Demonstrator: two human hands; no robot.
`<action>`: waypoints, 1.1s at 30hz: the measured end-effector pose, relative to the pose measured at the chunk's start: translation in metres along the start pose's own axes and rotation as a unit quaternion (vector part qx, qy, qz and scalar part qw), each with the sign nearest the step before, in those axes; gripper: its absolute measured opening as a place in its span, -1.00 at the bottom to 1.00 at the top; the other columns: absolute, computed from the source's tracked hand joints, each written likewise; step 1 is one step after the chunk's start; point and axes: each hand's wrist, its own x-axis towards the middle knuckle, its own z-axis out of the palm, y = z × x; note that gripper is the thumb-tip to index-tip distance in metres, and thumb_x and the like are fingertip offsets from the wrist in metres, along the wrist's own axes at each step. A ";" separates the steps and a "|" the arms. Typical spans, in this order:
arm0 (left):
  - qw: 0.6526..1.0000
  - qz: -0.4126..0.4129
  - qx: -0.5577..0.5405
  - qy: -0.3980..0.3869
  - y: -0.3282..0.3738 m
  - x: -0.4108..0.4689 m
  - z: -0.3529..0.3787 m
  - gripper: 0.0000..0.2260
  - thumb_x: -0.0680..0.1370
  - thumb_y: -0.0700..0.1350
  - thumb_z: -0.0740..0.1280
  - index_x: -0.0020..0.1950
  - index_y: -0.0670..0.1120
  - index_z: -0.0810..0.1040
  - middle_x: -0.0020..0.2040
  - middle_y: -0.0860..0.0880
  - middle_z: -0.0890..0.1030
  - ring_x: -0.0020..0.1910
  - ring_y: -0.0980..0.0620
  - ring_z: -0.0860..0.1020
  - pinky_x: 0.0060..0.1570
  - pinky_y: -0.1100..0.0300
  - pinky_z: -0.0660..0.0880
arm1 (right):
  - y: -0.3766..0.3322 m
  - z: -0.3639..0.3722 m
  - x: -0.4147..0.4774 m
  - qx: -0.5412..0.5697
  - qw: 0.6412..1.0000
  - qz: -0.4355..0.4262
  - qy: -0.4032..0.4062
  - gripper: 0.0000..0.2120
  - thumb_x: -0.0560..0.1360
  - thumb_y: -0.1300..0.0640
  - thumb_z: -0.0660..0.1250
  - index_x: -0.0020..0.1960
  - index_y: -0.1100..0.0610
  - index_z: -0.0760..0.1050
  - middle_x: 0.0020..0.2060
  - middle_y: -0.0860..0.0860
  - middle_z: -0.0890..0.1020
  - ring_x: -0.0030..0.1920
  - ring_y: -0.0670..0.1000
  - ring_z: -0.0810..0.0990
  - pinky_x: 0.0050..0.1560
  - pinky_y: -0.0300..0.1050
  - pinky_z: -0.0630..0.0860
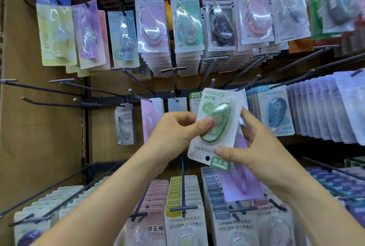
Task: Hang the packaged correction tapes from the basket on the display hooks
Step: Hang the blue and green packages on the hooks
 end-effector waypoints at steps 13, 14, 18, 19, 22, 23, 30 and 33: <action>0.986 0.096 -0.117 0.073 0.013 -0.006 0.011 -0.49 0.33 -0.14 0.49 0.24 0.04 0.46 -0.03 -0.08 0.72 -0.07 -0.13 0.71 -0.28 0.00 0.63 | -0.013 -0.021 -0.007 -0.056 0.997 -0.018 0.040 -0.87 0.45 0.18 0.46 -0.05 0.00 0.70 -0.10 -0.05 0.75 -0.04 -0.03 0.72 -0.03 -0.23 0.61; 0.986 0.110 -0.107 0.071 0.016 -0.007 0.006 -0.46 0.31 -0.14 0.50 0.26 0.08 0.45 -0.02 -0.08 0.72 -0.06 -0.12 0.70 -0.24 0.01 0.64 | -0.016 -0.024 -0.006 -0.066 0.997 -0.014 0.022 -0.86 0.42 0.17 0.47 -0.04 0.01 0.69 -0.09 -0.05 0.75 -0.04 -0.04 0.72 -0.02 -0.25 0.61; 0.992 0.127 -0.009 0.016 0.036 -0.015 -0.016 -0.55 0.31 -0.16 0.49 0.18 0.04 0.56 -0.08 -0.11 0.72 -0.11 -0.08 0.71 -0.21 0.10 0.64 | -0.026 -0.026 -0.001 -0.132 0.990 -0.025 -0.039 -0.70 0.31 0.01 0.51 0.02 0.04 0.71 0.03 -0.08 0.72 0.13 -0.08 0.66 0.21 -0.03 0.56; 0.993 0.120 0.020 -0.012 0.042 -0.018 -0.023 -0.58 0.31 -0.18 0.48 0.15 0.02 0.57 -0.10 -0.12 0.72 -0.15 -0.07 0.72 -0.24 0.13 0.63 | -0.027 -0.025 0.000 -0.150 0.988 -0.034 -0.034 -0.70 0.28 -0.03 0.52 0.00 0.01 0.72 0.01 -0.11 0.72 0.15 -0.12 0.65 0.26 0.02 0.52; 0.988 0.085 0.105 -0.079 0.052 -0.031 -0.041 -0.54 0.30 -0.18 0.49 0.16 0.12 0.59 -0.13 -0.14 0.72 -0.19 -0.09 0.72 -0.29 0.11 0.63 | -0.024 -0.020 0.000 -0.123 0.991 -0.049 -0.001 -0.73 0.21 -0.07 0.54 -0.10 -0.05 0.73 -0.06 -0.13 0.73 0.08 -0.15 0.66 0.29 0.06 0.50; 0.985 0.090 0.128 -0.076 0.052 -0.036 -0.045 -0.57 0.29 -0.15 0.50 0.13 0.14 0.63 -0.12 -0.12 0.73 -0.18 -0.08 0.72 -0.27 0.08 0.64 | -0.022 -0.018 -0.001 -0.122 0.991 -0.058 0.017 -0.73 0.20 -0.09 0.54 -0.12 -0.06 0.73 -0.09 -0.14 0.73 0.04 -0.17 0.66 0.26 0.01 0.51; 0.964 0.181 -0.144 0.134 0.032 -0.048 -0.045 -0.81 0.19 -0.14 0.52 -0.21 -0.02 0.71 -0.20 -0.09 0.72 -0.27 -0.03 0.69 -0.37 0.18 0.62 | -0.013 -0.026 0.001 -0.025 0.983 -0.063 0.172 -0.82 0.27 -0.02 0.47 -0.17 0.01 0.72 -0.19 -0.12 0.74 -0.10 -0.21 0.66 -0.07 -0.41 0.51; 0.948 0.196 -0.173 0.182 0.019 -0.045 -0.021 -0.68 0.21 -0.30 0.59 -0.27 0.05 0.57 -0.13 -0.09 0.72 -0.19 -0.11 0.71 -0.38 0.02 0.63 | -0.016 -0.017 -0.006 0.047 0.997 0.007 0.055 -0.78 0.28 0.04 0.45 -0.10 0.05 0.74 -0.15 -0.02 0.75 -0.10 -0.17 0.68 -0.14 -0.38 0.56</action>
